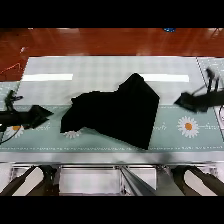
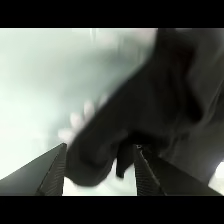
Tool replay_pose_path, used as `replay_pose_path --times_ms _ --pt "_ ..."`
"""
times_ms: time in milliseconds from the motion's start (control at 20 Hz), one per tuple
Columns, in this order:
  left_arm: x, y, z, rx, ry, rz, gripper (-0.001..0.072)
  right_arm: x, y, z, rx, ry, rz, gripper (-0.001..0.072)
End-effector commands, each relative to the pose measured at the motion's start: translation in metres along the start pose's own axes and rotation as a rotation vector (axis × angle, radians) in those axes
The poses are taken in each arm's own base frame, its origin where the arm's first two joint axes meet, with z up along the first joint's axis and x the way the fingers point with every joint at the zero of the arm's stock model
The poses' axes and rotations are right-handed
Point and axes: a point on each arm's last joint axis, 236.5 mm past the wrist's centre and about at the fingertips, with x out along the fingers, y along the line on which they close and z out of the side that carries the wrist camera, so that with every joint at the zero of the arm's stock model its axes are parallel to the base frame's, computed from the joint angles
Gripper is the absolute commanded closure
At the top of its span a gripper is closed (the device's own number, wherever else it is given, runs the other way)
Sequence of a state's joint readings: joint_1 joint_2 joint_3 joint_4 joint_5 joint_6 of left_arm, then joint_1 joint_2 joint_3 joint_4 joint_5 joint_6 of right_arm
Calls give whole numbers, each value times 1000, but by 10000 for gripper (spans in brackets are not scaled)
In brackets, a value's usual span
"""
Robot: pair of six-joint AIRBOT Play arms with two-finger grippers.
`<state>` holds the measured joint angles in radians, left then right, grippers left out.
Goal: Fold the shirts.
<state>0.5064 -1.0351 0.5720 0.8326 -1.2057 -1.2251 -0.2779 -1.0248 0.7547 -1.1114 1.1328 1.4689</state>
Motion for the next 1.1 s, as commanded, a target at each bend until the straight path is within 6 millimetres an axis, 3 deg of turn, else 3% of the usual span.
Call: replay_pose_path --times_ms 0,300,400,600,850,1050 --pt "25 3 -33 -1 162 -12 200 30 -4 -69 65 69 82 308" --pt "75 4 -44 78 235 56 214 40 1 -117 73 212 121 308" --pt "83 -1 -48 121 260 62 674 42 8 -138 39 284 130 308" --pt "82 -12 -44 178 268 48 683 50 26 -159 -18 344 112 308" --pt "81 -13 -46 178 276 45 683 62 42 -163 -42 322 85 308" --pt "81 -13 -48 178 283 43 683 74 40 -176 -3 401 74 308"
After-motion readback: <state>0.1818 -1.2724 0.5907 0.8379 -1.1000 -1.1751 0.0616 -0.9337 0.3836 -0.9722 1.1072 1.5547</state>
